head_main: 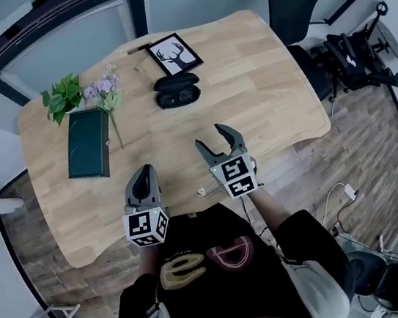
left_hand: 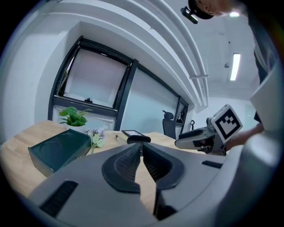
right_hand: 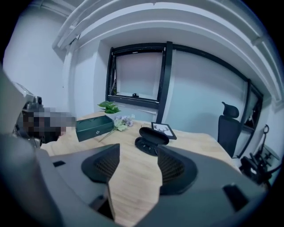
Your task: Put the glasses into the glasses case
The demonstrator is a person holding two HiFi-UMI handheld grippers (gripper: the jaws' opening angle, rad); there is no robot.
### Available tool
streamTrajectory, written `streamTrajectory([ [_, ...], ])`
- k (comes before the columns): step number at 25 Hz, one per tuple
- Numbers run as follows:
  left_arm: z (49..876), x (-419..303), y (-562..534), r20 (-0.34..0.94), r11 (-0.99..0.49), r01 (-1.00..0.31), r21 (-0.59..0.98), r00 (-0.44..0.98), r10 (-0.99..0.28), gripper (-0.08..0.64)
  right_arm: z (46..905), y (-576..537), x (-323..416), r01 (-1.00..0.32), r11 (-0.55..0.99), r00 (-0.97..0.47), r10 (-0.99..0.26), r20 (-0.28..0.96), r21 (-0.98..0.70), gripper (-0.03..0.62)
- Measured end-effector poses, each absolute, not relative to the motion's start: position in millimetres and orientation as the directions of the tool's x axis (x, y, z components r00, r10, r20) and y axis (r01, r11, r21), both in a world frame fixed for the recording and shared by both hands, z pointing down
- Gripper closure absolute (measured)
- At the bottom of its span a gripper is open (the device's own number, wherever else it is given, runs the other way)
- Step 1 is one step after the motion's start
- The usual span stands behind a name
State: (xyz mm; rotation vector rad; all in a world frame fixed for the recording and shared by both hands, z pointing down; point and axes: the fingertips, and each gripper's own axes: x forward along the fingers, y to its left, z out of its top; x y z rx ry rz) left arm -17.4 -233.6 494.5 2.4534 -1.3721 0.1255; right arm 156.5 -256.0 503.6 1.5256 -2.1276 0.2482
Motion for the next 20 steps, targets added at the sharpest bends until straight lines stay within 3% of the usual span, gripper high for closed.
streamTrajectory([
  [7, 492, -1, -222, 0.215, -0.551, -0.796, 0.251, 0.601, -0.77, 0.529, 507, -217, 146, -0.929, 0.365, -0.291, -0.817, 0.498, 0.055, 0.336],
  [12, 492, 9, -211, 0.214, -0.609, -0.751, 0.253, 0.658, -0.722, 0.529, 505, -197, 140, -0.931, 0.36, -0.342, -0.816, 0.467, -0.053, 0.371],
  [17, 491, 10, -201, 0.204, -0.641, -0.722, 0.259, 0.69, -0.694, 0.529, 503, -188, 140, -0.95, 0.303, -0.306, -0.848, 0.433, -0.078, 0.456],
  [20, 491, 8, -195, 0.199, -0.657, -0.708, 0.258, 0.705, -0.681, 0.529, 505, -183, 137, -0.96, 0.27, -0.275, -0.856, 0.437, -0.076, 0.541],
])
